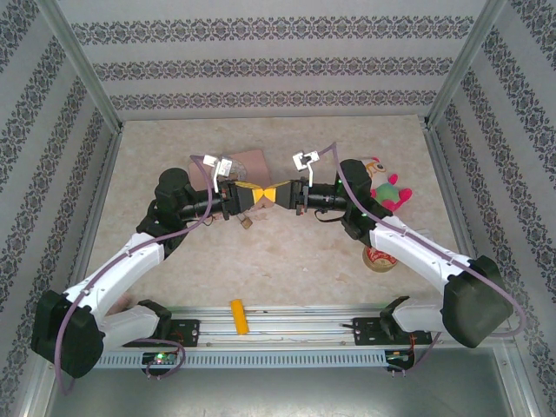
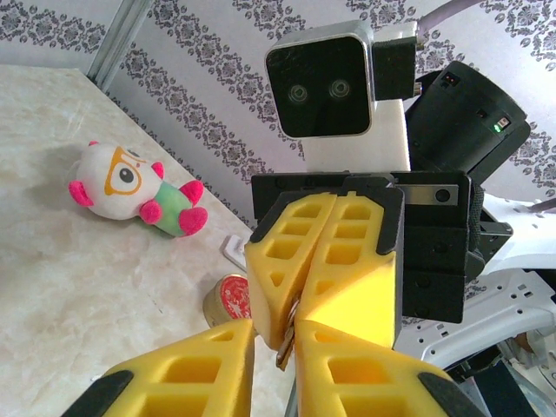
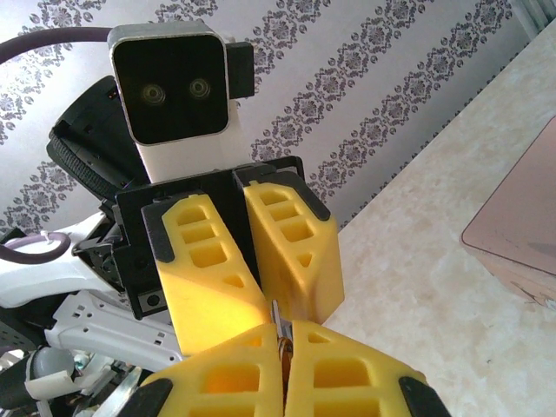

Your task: Unlock the padlock with the key

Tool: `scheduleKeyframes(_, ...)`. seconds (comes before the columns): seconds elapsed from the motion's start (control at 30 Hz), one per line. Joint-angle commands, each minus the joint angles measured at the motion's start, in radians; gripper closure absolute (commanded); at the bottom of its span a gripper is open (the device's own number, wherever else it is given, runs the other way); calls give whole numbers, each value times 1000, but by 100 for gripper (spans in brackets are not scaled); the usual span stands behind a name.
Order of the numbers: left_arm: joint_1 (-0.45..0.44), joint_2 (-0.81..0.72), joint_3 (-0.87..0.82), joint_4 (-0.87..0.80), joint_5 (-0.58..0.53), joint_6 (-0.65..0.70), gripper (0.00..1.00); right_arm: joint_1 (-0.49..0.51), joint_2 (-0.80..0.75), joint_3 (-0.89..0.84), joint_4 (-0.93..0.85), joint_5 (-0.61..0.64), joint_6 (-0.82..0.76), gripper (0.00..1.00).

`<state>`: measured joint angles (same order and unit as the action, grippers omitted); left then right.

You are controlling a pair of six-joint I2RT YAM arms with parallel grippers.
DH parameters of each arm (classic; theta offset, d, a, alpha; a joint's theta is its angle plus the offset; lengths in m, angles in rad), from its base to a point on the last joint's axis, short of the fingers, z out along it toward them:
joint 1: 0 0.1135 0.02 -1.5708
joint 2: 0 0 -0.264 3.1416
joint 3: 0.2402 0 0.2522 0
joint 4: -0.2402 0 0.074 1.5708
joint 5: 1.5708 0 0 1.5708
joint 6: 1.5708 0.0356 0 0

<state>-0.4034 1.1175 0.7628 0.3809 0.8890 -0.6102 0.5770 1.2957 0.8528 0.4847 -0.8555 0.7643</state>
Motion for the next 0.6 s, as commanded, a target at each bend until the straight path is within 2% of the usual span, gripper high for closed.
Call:
scheduleKeyframes(0.0,8,4,-13,60,27,-6,84,16,11,31,50,-24,5,100)
scheduleKeyframes(0.13,7,4,-16,73,29,-11,88,20,15,31,50,-24,5,100)
scheduleKeyframes(0.27,6,-1,-18,86,32,-7,100,19,16,29,49,-18,9,100)
scheduleKeyframes(0.3,7,-6,-18,81,32,1,100,18,14,28,47,-15,8,100)
scheduleKeyframes(0.37,7,-19,-5,36,30,40,100,11,5,24,29,-2,5,87)
scheduleKeyframes(0.47,7,-49,45,-136,18,151,100,-10,-31,3,-4,38,-2,70)
scheduleKeyframes(0.57,7,-80,124,-367,-2,307,100,-29,-88,-20,-73,114,-21,62)
